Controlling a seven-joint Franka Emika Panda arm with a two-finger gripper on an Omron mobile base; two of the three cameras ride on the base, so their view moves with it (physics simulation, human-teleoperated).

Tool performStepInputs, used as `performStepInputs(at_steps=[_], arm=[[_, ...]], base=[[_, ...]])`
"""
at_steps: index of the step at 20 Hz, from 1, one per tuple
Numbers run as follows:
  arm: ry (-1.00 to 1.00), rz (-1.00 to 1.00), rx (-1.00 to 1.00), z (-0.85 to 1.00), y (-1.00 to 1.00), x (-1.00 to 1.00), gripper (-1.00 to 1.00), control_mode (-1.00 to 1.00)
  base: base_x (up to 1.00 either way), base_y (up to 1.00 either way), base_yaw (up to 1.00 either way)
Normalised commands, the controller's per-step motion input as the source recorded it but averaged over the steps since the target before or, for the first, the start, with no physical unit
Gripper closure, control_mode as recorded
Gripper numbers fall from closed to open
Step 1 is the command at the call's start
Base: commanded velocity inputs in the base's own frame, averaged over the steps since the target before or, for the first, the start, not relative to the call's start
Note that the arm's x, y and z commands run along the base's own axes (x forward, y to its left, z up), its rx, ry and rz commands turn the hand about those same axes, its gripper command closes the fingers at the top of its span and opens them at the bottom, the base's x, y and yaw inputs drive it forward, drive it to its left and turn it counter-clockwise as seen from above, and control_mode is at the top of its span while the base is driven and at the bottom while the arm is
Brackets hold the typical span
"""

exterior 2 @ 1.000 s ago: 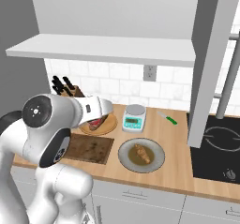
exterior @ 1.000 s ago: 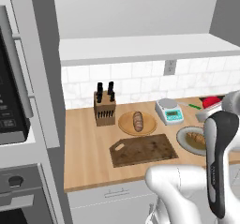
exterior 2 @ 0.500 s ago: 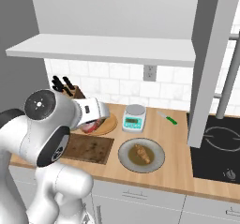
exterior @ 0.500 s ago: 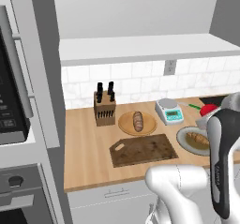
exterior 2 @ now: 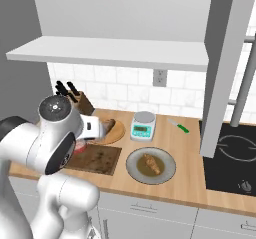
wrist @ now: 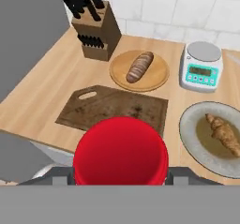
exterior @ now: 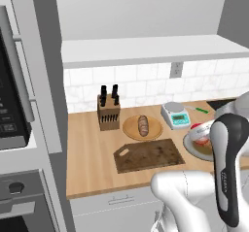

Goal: From the different types of pastries on the counter, select a croissant and place it on the cutting board. Then retrieve a jar of jam from the cabinet and place it alongside the croissant on the cutting board.

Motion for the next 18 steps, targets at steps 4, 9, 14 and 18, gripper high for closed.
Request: performStepInputs(at_steps=[4, 9, 14, 18], arm=[[0.0, 0.0, 0.24, -0.96, 0.31, 0.02, 1.0, -1.0], [0.0, 0.01, 0.06, -0.99, 0.12, 0.49, 1.0, -1.0], [0.0, 0.07, 0.0, -0.93, 0.14, 0.56, 1.0, -1.0], [-0.07, 0.09, -0.01, -0.61, 0.14, 0.48, 1.0, -1.0]], base=[[0.0, 0.0, 0.0], [0.0, 0.0, 0.0], [0.0, 0.0, 0.0], [0.0, 0.0, 0.0]])
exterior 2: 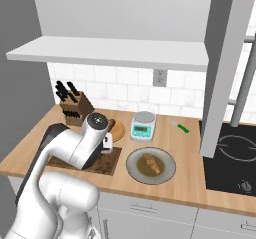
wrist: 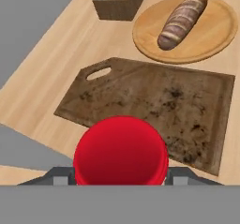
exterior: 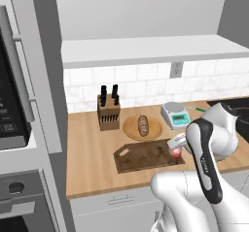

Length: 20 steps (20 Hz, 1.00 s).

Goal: From the different types of pastries on the counter, select a croissant and place it on the cutting board. Then retrieve a jar of jam from the cabinet and place it alongside the croissant on the cutting board.

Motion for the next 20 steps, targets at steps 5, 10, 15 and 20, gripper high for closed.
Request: performStepInputs(at_steps=[5, 10, 15, 20], arm=[[-0.13, 0.09, 0.0, -0.31, 0.09, 0.47, 1.0, -1.0], [-0.02, 0.01, -0.05, -0.26, -0.05, 0.17, 1.0, -1.0], [-0.04, 0.0, -0.04, -0.53, 0.0, 0.58, 1.0, -1.0], [-0.07, 0.01, -0.02, -0.56, 0.0, 0.35, 1.0, -1.0]], base=[[0.0, 0.0, 0.0], [0.0, 0.0, 0.0], [0.0, 0.0, 0.0], [0.0, 0.0, 0.0]])
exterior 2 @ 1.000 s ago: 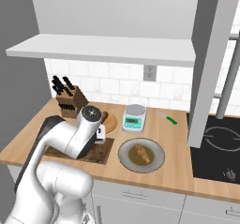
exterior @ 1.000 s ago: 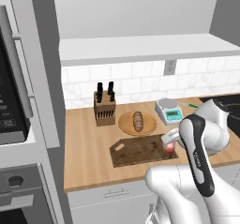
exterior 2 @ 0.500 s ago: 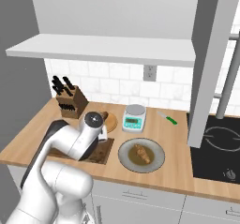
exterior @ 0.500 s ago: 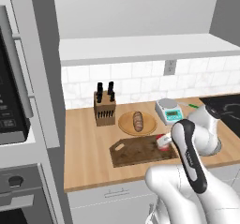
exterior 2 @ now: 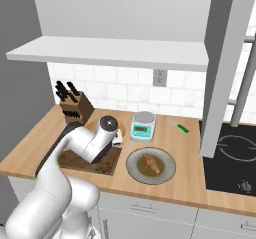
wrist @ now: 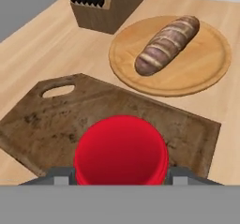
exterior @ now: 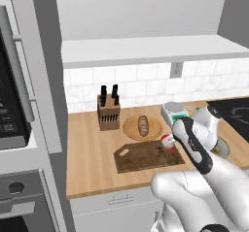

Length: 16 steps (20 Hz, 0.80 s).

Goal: From the different types of pastries on the counter, select a croissant and place it on the cutting board. Then retrieve a jar of jam from the cabinet and place it alongside the croissant on the cutting board.

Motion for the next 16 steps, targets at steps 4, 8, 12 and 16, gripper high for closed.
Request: performStepInputs(at_steps=[4, 8, 12, 16], arm=[[-0.04, 0.04, 0.0, -0.96, 0.0, 0.0, 1.0, -1.0], [-0.15, 0.04, 0.0, -0.56, 0.06, 0.03, 1.0, -1.0], [-0.29, 0.01, 0.0, -0.07, 0.3, 0.16, 1.0, -1.0], [-0.05, 0.02, 0.0, -0.11, 0.13, 0.04, 1.0, -1.0]], base=[[0.0, 0.0, 0.0], [0.0, 0.0, 0.0], [0.0, 0.0, 0.0], [0.0, 0.0, 0.0]])
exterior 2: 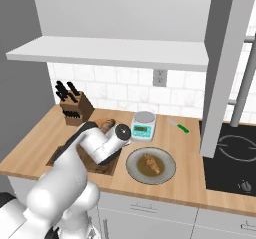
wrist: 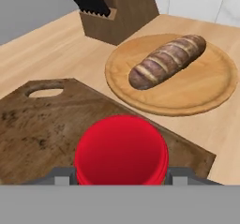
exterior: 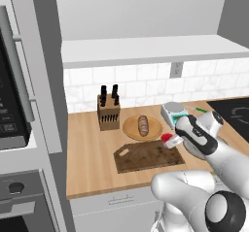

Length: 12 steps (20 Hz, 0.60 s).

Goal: From the different types of pastries on the counter, select a croissant and place it on the cutting board. Then retrieve a jar of jam from the cabinet and place it alongside the croissant on the cutting board.

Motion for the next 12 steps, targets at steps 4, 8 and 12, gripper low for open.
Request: performStepInputs(at_steps=[4, 8, 12], arm=[[0.0, 0.13, 0.0, -0.78, 0.58, 0.04, 1.0, -1.0], [-0.02, 0.11, 0.0, -0.58, 0.49, 0.19, 1.0, -1.0], [-0.01, 0.02, 0.0, -0.21, 0.15, 0.06, 1.0, -1.0]], base=[[0.0, 0.0, 0.0], [0.0, 0.0, 0.0], [0.0, 0.0, 0.0]])
